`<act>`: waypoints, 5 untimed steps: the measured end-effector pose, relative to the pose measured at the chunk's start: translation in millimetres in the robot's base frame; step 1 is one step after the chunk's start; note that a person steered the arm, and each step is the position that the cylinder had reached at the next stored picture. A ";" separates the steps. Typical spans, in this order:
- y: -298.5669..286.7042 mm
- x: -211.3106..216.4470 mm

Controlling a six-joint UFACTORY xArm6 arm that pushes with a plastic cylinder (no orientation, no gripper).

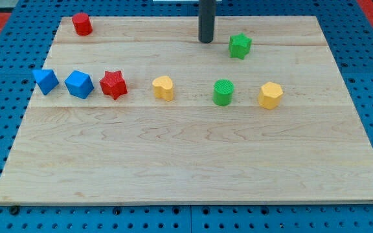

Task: Slide the green star a bit down

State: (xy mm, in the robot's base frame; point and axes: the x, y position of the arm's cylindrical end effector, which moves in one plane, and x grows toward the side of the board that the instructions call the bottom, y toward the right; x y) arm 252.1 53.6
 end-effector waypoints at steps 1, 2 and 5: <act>66.8 15.0; 71.7 72.6; -30.3 76.1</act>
